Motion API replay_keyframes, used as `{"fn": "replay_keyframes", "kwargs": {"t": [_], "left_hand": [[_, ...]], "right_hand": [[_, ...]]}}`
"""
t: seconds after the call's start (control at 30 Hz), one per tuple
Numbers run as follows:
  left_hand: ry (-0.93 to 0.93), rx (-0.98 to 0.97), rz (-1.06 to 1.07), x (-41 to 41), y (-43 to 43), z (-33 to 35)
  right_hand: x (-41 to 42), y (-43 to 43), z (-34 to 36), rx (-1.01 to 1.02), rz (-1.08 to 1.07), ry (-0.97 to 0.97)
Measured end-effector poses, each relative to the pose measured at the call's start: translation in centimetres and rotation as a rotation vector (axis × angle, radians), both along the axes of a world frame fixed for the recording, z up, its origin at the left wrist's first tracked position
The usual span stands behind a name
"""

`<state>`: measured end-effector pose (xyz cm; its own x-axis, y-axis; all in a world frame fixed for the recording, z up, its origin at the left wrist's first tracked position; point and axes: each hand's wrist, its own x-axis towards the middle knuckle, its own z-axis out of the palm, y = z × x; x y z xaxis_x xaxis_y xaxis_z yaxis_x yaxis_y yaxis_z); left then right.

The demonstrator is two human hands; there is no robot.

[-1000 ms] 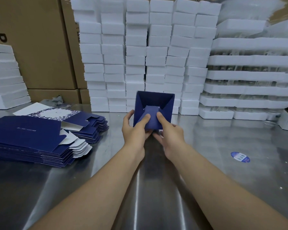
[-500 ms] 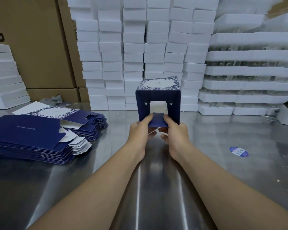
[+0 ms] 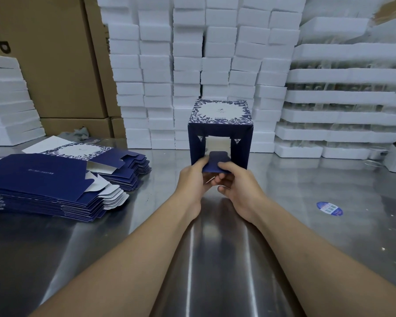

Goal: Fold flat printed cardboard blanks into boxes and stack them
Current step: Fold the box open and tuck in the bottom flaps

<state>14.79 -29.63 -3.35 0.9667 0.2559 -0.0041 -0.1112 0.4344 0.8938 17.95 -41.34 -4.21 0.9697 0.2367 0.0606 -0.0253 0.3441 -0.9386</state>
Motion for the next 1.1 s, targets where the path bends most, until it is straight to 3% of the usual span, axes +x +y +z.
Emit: {"fn": "replay_keyframes", "kwargs": {"t": [0.23,0.53,0.7,1.1], "left_hand": [[0.083,-0.081,-0.151,-0.4,-1.2,0.2],[0.069,-0.004,-0.118,-0.7,-1.3,-0.1],[0.079,0.078,-0.082,-0.5,-1.6,-0.1],[0.068,0.122,-0.082,-0.5,-1.8,-0.2]], "right_hand": [[0.0,0.0,0.1,0.086,-0.124,0.030],[-0.1,-0.1,0.2,0.065,-0.082,0.038],[-0.4,0.1,0.1,-0.052,-0.015,-0.018],[-0.6,0.3,-0.2,-0.010,-0.012,-0.013]]}}
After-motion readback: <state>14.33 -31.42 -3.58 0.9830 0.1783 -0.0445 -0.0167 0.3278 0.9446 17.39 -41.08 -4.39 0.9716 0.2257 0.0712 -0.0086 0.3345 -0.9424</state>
